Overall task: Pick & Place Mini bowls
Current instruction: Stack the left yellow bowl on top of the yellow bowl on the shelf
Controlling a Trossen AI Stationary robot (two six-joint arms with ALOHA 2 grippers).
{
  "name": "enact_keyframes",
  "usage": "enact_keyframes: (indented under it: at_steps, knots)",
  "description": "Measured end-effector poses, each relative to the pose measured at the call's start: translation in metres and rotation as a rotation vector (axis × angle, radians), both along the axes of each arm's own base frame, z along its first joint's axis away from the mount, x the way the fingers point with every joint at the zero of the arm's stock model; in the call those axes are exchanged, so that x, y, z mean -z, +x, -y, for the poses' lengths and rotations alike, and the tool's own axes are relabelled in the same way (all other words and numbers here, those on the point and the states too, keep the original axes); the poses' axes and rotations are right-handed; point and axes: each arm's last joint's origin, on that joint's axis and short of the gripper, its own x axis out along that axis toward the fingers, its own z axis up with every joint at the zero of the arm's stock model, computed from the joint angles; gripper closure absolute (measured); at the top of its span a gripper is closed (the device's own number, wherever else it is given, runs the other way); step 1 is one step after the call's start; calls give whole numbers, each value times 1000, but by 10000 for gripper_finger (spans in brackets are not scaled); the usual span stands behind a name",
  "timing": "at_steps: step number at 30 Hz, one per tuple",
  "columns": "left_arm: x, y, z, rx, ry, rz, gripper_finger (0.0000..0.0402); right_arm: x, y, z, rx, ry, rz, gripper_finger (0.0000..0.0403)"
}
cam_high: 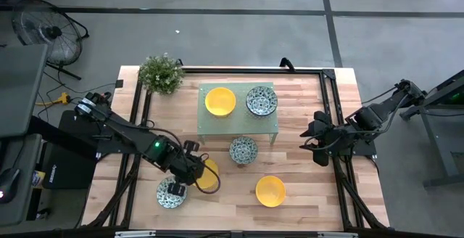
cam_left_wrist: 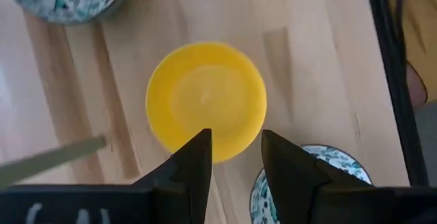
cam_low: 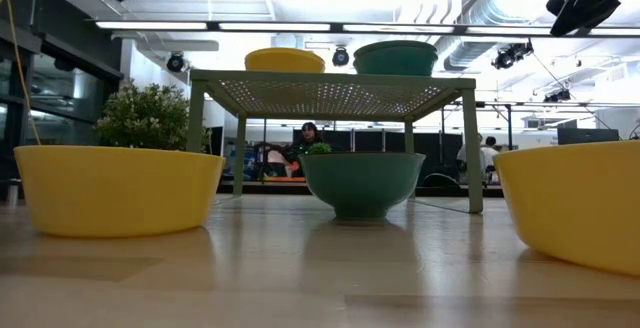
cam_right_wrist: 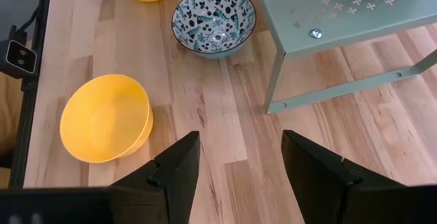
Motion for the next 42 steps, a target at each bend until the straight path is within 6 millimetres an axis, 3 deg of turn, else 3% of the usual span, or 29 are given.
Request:
enact_keyframes:
  at_steps: [8, 18, 27, 42]
  knots:
    - [8, 15, 11, 133, -59, 29, 278, 0, 0, 0, -5, -1, -1, 208]
    - [55, 37, 25, 163, 5, -109, 278, 0, 0, 0, -6, -13, 2, 208]
    - [90, 57, 19, -68, -12, -218, 278, 0, 0, 0, 0, -5, 3, 208]
    - [109, 71, 28, -202, -84, -185, 278, 0, 0, -1, -10, 13, -1, 208]
